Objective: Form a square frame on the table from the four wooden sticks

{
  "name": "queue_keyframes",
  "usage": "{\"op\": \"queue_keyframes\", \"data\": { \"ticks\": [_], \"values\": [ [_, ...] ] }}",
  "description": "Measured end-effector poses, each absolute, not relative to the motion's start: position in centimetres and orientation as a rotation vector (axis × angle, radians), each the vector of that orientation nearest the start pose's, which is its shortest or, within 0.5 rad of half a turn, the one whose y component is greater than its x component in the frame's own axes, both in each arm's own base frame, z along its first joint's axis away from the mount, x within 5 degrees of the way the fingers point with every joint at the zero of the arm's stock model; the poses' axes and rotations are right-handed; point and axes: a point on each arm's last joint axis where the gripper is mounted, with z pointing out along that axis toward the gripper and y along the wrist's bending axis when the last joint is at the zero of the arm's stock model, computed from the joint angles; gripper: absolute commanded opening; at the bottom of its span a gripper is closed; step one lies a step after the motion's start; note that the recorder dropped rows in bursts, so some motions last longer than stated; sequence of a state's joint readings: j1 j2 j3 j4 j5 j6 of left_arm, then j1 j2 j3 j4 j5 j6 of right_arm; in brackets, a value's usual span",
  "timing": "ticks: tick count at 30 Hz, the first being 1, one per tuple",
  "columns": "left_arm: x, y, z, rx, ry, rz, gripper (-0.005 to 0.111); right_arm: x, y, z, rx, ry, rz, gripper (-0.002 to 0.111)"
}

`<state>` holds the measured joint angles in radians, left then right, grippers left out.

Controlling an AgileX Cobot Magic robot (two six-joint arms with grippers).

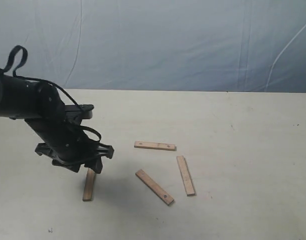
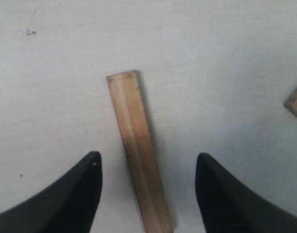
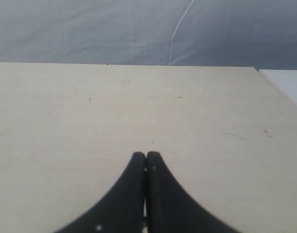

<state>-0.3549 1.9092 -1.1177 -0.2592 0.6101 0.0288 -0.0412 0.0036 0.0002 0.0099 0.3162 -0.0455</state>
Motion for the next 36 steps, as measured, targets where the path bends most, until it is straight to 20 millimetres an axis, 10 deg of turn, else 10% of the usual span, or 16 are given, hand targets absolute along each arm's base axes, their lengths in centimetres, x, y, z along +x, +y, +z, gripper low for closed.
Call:
{"op": "queue_keyframes", "data": {
  "ticks": [6,10,15,21,36],
  "values": [
    [33.3,-14.7,12.7,0.275,2.878,-0.151,0.05,5.4,-0.2,18.4,0.002,1.804,-0.052,-0.001],
    [33.6,-14.7,11.6,0.258,2.886,-0.13,0.0,5.4,-0.2,18.4,0.002,1.804,-0.052,-0.001],
    [34.5,-15.4,13.0,0.286,2.862,-0.141,0.0,5.4,-0.2,18.4,0.002,1.804,-0.052,-0.001],
    [34.9,-21.0,18.0,0.611,2.75,-0.174,0.0,5.4,-0.2,18.4,0.002,1.804,-0.052,-0.001],
    [32.7,-24.2,15.8,1.012,2.803,-0.064,0.0,5.4,-0.2,18.4,0.002,1.804,-0.052,-0.001]
  ]
}}
